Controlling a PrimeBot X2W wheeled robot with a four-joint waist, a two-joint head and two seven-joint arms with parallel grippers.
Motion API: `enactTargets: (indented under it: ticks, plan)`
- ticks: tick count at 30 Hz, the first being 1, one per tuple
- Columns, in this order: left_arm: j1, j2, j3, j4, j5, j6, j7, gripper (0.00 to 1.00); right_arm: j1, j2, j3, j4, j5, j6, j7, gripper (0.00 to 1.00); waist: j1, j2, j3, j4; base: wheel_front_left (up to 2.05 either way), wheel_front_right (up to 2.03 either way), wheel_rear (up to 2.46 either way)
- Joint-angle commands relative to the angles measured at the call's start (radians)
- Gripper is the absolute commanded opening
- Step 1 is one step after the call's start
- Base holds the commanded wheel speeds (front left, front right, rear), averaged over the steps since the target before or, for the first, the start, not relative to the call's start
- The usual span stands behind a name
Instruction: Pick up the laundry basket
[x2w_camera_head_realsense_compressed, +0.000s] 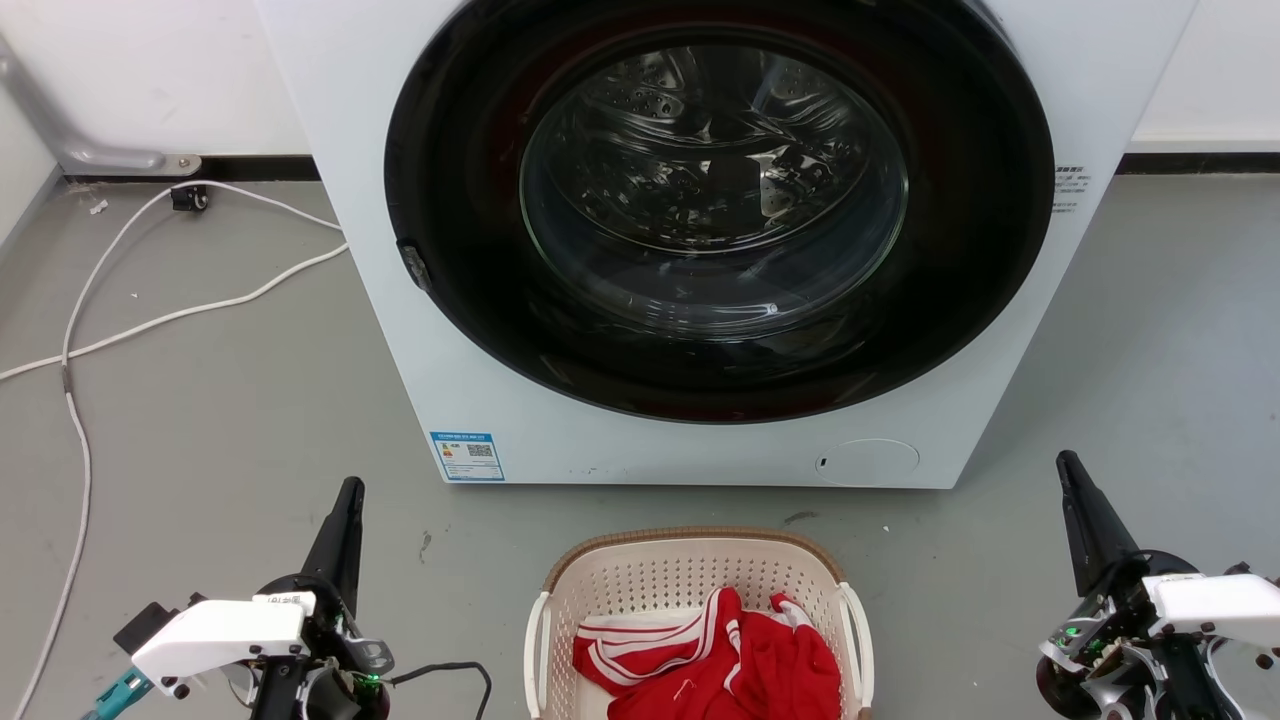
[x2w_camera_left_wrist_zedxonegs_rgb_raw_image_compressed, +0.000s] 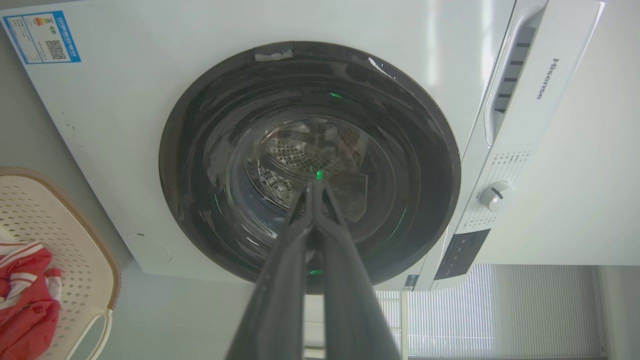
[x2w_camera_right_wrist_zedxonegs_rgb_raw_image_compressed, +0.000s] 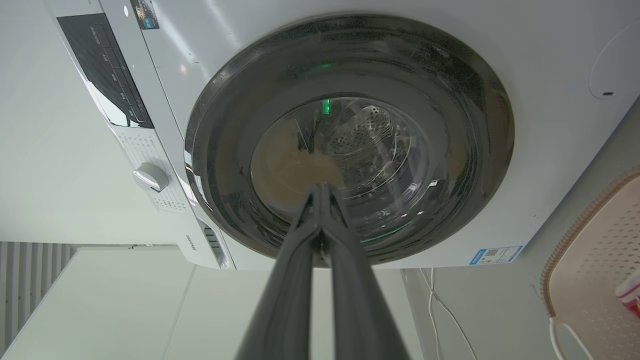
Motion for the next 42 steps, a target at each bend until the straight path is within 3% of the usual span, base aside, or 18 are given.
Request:
enactTargets:
  ticks: [1,8,9,13,31,42]
  plan:
    - [-0.01,-0.001,0.004,0.001,0.008,-0.004,0.001,0.0,-0.011,0.004,-0.002,0.001,-0.007,0.0,0.003,0.0,0.0,0.0,0.0,0.0,0.0,0.0,0.0]
    - [-0.01,-0.001,0.005,0.002,0.008,-0.004,0.002,0.0,-0.012,0.004,-0.002,0.001,-0.007,0.0,0.003,0.0,0.0,0.0,0.0,0.0,0.0,0.0,0.0]
    - [0.0,0.0,0.001,0.0,0.001,0.0,0.0,1.0,0.0,0.0,0.0,0.0,0.0,0.0,0.0,1.0,0.0,0.0,0.0,0.0,0.0,0.0,0.0]
    - [0.027,-0.007,-0.004,0.03,0.0,0.0,-0.002,1.0,0.03,0.004,0.002,0.029,0.0,0.0,-0.002,1.0,0.0,0.0,0.0,0.0,0.0,0.0,0.0]
    - [0.065,-0.006,-0.012,-0.043,0.06,0.0,-0.085,1.0,0.073,0.004,0.015,-0.047,-0.06,0.0,-0.085,1.0,0.0,0.0,0.001,-0.001,0.0,0.0,0.0]
    - [0.068,-0.005,0.075,-0.041,0.16,0.002,-0.13,1.0,0.072,0.003,-0.042,-0.087,-0.305,0.0,-0.131,1.0,0.0,0.0,0.0,0.0,0.0,0.0,0.0]
